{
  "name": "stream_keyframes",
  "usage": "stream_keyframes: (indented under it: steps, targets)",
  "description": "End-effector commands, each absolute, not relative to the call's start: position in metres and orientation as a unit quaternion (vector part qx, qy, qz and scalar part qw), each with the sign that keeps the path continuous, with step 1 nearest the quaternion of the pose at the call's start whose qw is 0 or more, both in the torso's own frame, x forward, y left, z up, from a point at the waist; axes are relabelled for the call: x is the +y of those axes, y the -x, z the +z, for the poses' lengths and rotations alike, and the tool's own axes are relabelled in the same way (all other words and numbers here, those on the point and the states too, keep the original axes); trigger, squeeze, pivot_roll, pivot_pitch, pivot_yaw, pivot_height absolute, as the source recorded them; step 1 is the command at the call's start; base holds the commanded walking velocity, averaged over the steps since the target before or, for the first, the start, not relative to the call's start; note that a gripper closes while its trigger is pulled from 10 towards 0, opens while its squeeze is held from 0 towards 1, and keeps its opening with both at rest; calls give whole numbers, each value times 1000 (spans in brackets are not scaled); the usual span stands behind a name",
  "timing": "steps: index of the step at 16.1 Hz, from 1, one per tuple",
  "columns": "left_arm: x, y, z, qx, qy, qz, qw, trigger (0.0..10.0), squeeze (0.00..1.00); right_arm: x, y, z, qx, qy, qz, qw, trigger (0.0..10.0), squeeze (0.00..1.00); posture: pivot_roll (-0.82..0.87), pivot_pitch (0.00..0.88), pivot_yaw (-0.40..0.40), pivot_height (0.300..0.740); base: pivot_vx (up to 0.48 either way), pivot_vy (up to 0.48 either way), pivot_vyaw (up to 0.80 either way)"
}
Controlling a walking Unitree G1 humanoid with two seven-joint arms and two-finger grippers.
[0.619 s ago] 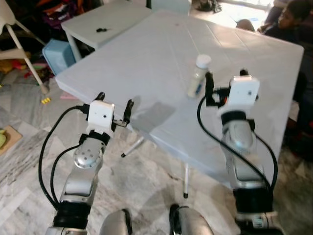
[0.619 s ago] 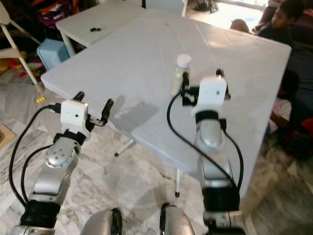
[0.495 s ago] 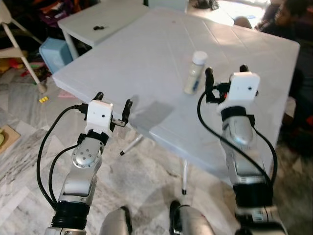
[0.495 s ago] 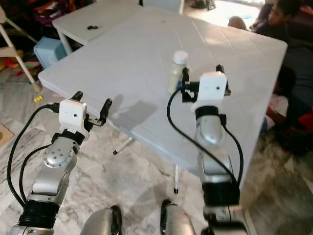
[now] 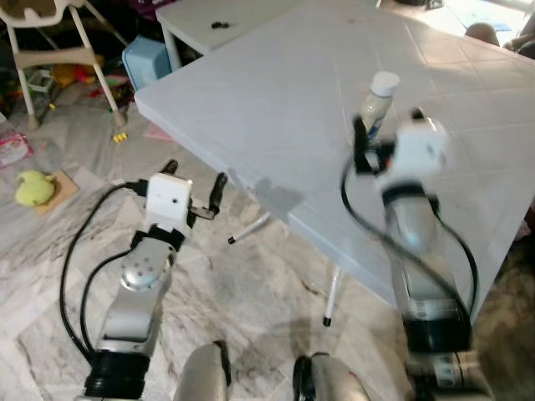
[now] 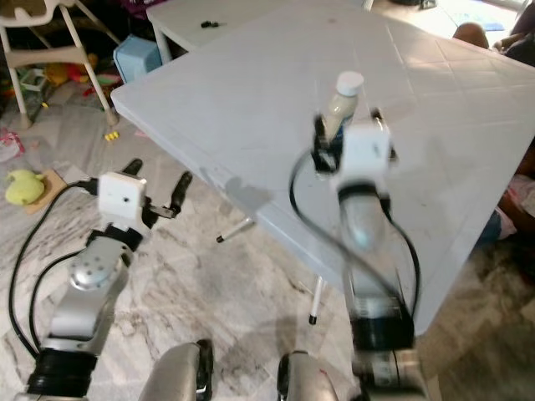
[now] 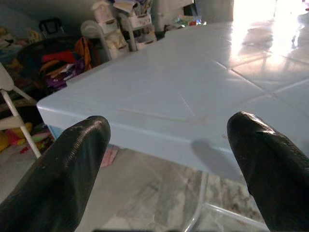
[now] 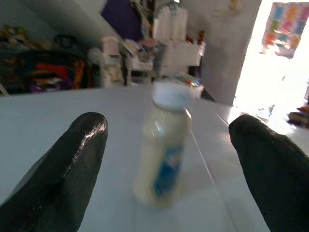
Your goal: Restocking fridge
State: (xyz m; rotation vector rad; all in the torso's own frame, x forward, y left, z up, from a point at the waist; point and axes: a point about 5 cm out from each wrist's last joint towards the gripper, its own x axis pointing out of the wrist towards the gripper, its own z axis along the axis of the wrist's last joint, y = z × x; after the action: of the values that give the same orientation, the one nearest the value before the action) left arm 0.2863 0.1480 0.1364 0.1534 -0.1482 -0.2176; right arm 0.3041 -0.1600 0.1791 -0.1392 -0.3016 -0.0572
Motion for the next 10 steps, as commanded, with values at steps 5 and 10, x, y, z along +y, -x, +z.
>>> stream_keyframes:
  steps: [5, 10]
  targets:
    - [160, -279, 129, -58, -68, -97, 991, 10000, 0, -157, -272, 164, -134, 84, -36, 987, 10000, 0, -39, 88, 47, 740, 52, 425, -790]
    - [146, -281, 131, -66, -50, -114, 990, 10000, 0, -156, -275, 169, -142, 92, -36, 985, 10000, 0, -44, 68, 37, 740, 419, 49, -116]
